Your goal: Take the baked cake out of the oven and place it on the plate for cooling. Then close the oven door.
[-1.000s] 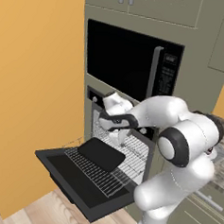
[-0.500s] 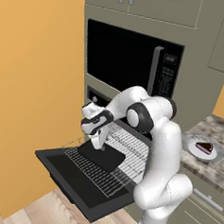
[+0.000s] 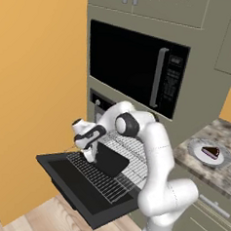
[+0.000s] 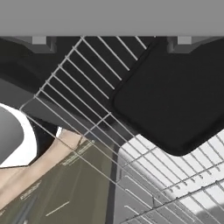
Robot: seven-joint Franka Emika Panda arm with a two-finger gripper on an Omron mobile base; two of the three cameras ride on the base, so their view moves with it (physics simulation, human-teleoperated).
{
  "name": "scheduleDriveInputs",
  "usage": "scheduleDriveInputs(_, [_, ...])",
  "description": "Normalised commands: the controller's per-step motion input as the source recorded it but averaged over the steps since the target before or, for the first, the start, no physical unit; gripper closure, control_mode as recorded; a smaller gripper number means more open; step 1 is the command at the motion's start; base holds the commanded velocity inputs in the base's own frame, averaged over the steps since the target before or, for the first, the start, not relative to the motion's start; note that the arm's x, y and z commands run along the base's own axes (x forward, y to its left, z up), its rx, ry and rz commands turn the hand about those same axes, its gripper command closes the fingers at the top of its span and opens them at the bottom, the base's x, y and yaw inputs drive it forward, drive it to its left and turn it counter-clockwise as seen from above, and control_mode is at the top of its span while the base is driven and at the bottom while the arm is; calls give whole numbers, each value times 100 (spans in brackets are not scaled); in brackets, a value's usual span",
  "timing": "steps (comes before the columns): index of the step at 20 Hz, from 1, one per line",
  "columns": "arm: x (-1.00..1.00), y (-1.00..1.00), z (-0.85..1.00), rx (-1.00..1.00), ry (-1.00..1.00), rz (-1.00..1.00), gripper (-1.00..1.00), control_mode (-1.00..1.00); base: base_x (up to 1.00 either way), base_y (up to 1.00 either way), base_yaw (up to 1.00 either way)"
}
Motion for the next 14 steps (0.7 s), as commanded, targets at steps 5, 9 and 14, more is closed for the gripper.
scheduleDriveInputs(5, [55,27,-81,3,15,2,-100,-100,0,0,0])
scheduleDriveInputs(9, [60,24,-85,0,14,14,-100,-100,0,0,0])
scheduleDriveInputs(14, [65,23,-60,1,14,16,-100,-100,0,0,0])
